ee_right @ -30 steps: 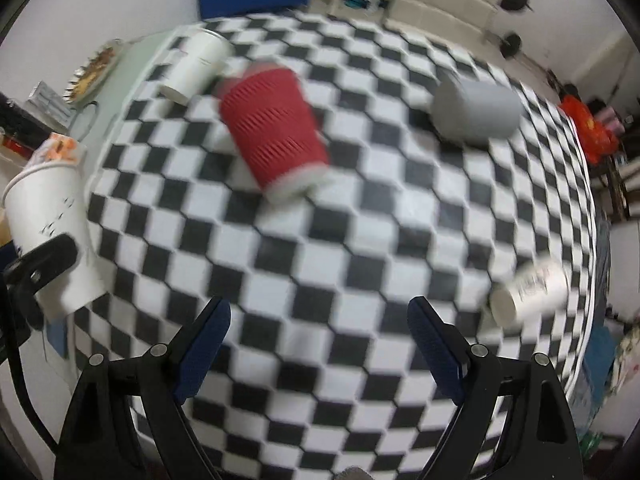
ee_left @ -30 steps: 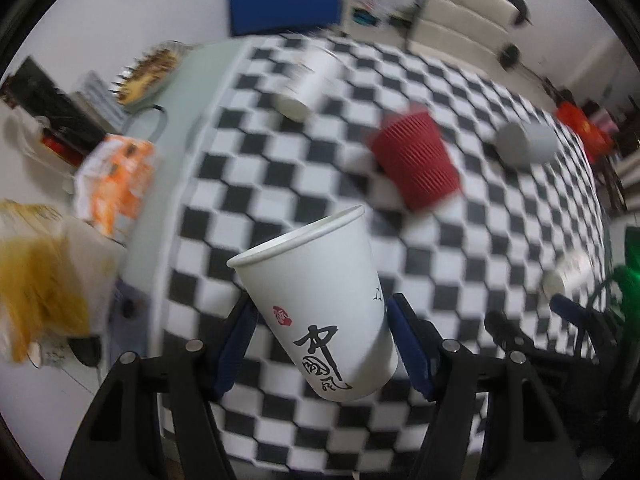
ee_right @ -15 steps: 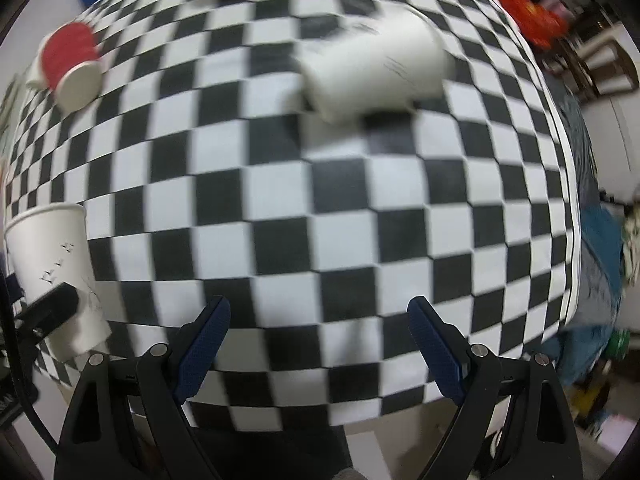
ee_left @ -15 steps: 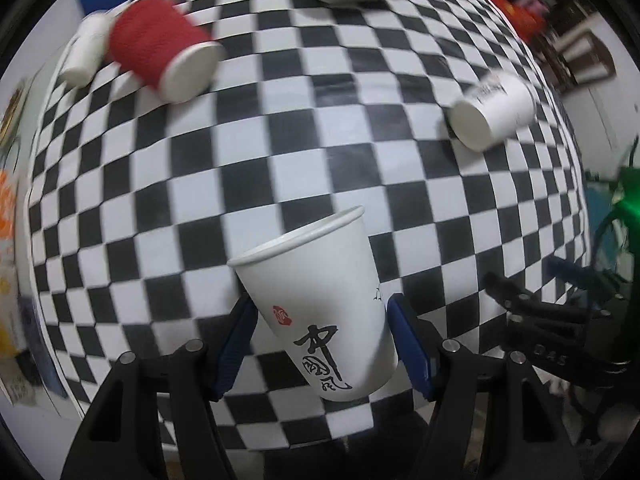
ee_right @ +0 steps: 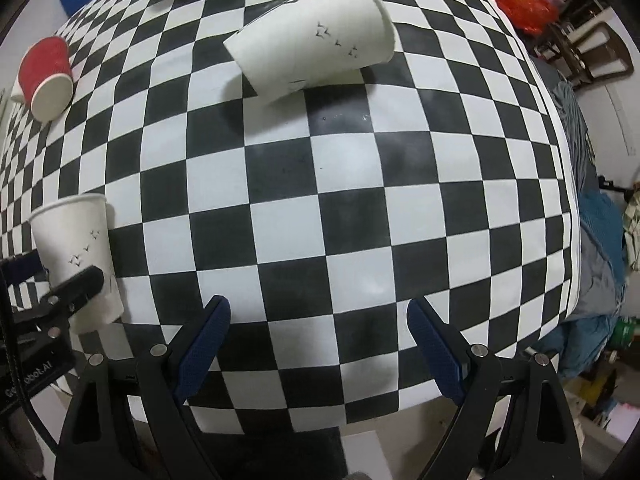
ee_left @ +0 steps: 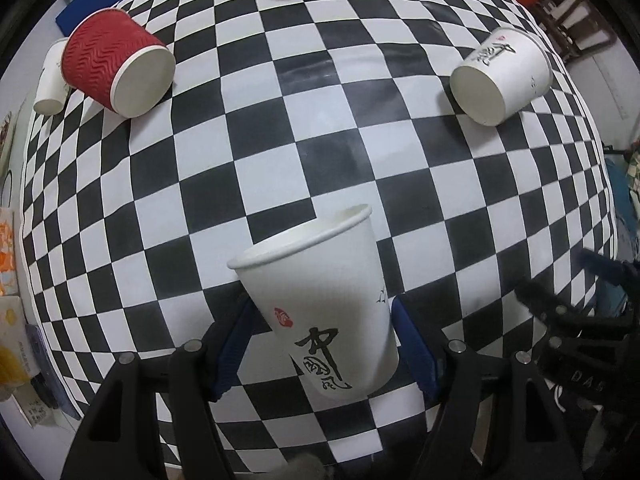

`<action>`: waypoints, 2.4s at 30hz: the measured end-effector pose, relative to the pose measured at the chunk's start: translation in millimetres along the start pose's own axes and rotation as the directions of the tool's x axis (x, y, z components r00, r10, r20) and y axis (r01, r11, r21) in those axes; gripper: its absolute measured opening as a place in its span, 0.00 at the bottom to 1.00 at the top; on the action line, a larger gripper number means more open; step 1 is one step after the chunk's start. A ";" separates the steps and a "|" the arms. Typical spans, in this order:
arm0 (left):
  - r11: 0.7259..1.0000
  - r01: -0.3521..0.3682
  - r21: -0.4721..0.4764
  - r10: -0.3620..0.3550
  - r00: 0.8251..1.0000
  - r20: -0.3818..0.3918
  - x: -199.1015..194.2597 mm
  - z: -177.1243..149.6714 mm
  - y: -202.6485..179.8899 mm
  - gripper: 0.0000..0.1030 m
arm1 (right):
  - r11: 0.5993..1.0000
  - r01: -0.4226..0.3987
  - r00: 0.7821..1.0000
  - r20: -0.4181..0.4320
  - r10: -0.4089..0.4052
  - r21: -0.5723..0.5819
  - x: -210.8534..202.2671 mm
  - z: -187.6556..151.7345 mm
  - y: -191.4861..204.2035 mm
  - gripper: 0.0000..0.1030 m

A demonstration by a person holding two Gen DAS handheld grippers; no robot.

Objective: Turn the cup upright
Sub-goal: 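Lift the white cup with the right gripper and rotate it upright, then lower the upright white cup onto the checkered table with the right gripper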

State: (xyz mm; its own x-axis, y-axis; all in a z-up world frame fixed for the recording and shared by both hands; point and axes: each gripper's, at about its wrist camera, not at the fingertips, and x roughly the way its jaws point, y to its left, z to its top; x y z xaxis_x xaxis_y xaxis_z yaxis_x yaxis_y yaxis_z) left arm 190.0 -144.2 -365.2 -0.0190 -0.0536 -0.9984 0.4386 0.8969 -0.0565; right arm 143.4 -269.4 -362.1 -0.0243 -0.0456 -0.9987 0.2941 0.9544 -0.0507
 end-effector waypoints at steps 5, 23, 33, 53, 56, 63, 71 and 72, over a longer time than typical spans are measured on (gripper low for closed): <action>1.000 0.009 -0.024 -0.009 1.000 -0.020 3.2 -2.7 18.8 0.88 | 1.000 -0.003 1.000 0.018 0.003 -0.013 -1.6 -10.2 10.6 0.89; 0.952 -0.077 -0.296 0.166 0.943 0.289 -79.1 -69.0 118.8 0.90 | 0.997 -0.072 0.997 0.030 0.073 -0.026 -56.0 -11.5 56.4 0.89; 0.925 -0.105 -0.365 0.180 0.968 0.177 -35.8 -89.8 134.4 0.90 | 0.972 -0.187 0.978 -0.114 0.172 -0.140 -31.0 0.2 141.1 0.89; 0.921 -0.138 -0.364 0.193 0.974 0.119 -6.6 -78.8 142.6 0.90 | 0.963 -0.219 0.938 -0.305 0.163 -0.158 37.7 37.3 181.7 0.73; 0.922 -0.138 -0.361 0.192 0.974 0.118 -5.4 -77.4 141.6 0.90 | 0.962 -0.233 0.932 -0.315 0.179 -0.142 42.9 38.8 173.9 0.64; 0.925 -0.146 -0.350 0.197 0.974 0.114 -6.7 -72.4 146.4 0.90 | 0.936 -0.313 0.936 -0.221 0.275 -0.161 31.4 39.3 160.7 0.63; 0.921 -0.159 -0.356 0.209 0.972 0.106 -11.9 -61.9 162.6 0.90 | 0.929 -0.338 0.936 0.045 0.349 -0.152 3.6 48.6 153.0 0.62; 0.919 -0.157 -0.360 0.207 0.973 0.106 -10.8 -61.3 162.9 0.90 | 0.925 -0.349 0.927 0.092 0.365 -0.148 -0.7 51.3 150.3 0.62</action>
State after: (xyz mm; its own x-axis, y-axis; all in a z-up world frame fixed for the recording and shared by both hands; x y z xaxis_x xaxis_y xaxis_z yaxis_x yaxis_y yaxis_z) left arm 206.6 29.3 -364.0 0.1674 0.0874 -0.9820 0.0824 0.9913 0.1023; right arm 236.6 -141.0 -369.5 0.1721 0.2788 -0.9448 0.1395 0.9426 0.3035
